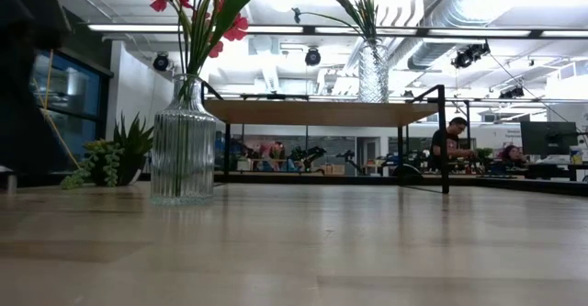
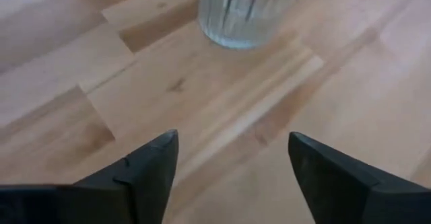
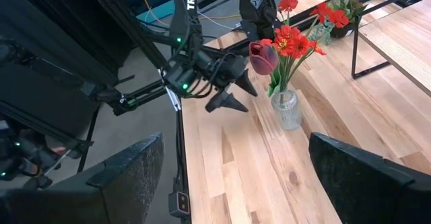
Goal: Pick and place flowers into a vace then onto a shelf
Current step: Put the transparent vase with flowers on the shelf
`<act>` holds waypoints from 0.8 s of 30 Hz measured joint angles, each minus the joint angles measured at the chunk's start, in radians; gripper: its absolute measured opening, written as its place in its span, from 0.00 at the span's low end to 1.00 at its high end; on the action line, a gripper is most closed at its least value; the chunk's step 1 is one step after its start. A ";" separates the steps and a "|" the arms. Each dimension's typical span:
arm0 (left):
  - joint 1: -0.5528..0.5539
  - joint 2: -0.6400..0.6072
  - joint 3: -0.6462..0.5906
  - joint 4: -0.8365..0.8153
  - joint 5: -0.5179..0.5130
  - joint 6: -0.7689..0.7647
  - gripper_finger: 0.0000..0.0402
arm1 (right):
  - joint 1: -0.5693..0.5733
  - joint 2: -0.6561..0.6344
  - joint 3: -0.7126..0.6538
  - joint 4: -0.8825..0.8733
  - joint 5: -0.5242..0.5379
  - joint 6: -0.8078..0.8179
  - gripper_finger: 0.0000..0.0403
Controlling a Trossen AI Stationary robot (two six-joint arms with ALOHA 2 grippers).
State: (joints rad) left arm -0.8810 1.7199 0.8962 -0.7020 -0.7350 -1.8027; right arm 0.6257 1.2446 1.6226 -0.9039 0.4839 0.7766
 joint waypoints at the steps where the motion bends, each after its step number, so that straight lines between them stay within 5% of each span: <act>1: 0.010 0.000 -0.003 0.004 -0.002 0.000 0.80 | 0.000 0.000 0.000 0.000 0.000 0.000 0.89; 16: 0.089 0.000 -0.019 0.033 0.100 0.017 0.88 | 0.000 0.000 0.000 -0.001 0.000 0.000 0.89; 24: 0.089 0.001 -0.019 0.077 0.053 0.027 0.89 | 0.000 0.000 0.000 -0.001 0.000 -0.001 0.89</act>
State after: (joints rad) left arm -0.7918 1.7206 0.8768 -0.6246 -0.6819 -1.7752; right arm 0.6258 1.2446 1.6226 -0.9050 0.4839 0.7757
